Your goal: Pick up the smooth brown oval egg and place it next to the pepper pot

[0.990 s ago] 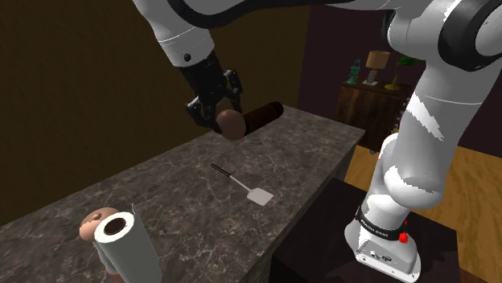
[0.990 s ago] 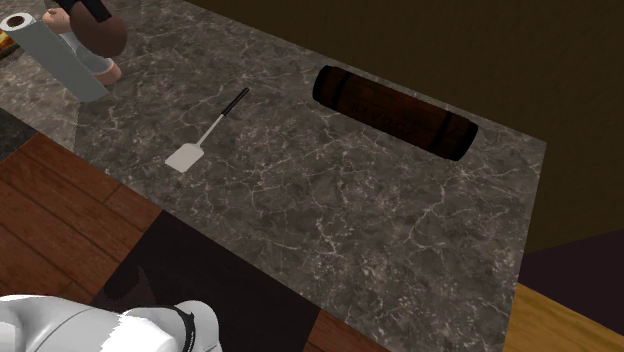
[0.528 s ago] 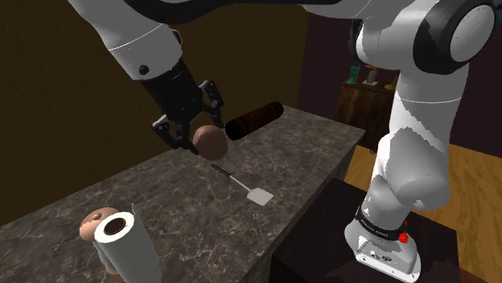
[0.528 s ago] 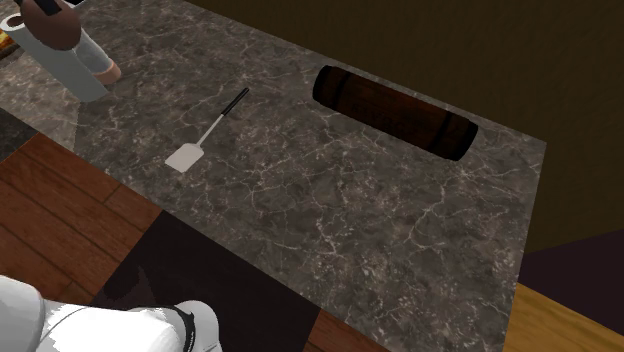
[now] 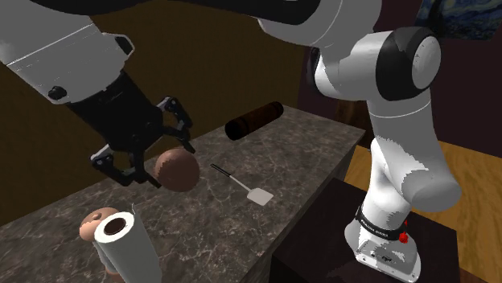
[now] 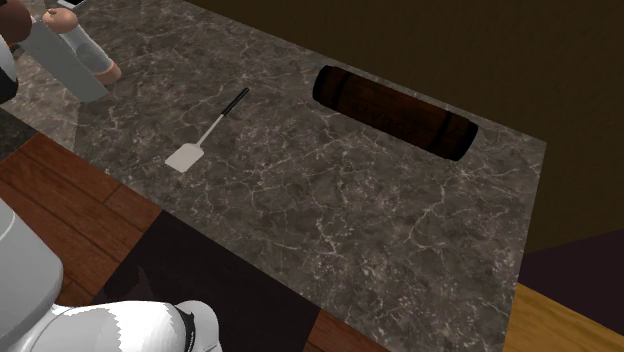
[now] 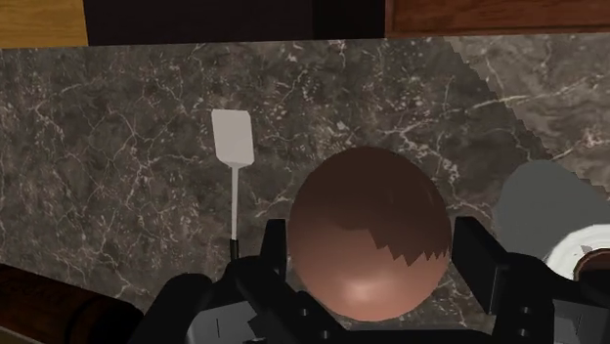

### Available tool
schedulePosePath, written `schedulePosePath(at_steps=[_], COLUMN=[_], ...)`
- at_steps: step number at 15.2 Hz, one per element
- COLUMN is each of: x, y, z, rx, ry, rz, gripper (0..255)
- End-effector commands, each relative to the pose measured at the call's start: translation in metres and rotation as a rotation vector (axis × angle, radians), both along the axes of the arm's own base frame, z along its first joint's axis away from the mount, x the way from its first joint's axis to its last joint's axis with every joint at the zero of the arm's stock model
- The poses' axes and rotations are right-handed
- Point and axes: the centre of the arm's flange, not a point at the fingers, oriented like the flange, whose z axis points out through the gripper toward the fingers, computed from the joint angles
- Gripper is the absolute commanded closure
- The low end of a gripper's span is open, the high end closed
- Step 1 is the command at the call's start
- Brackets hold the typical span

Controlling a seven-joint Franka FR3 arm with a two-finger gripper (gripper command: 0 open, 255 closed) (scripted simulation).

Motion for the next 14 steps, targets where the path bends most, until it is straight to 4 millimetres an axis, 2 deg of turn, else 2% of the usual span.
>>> schedulePosePath(at_steps=[1, 14], x=[-0.002, -0.002], y=[0.007, 0.007], z=[-0.009, -0.078], rx=[-0.001, -0.001], ry=[0.0, 0.0], rz=[-0.003, -0.003], gripper=[255, 255])
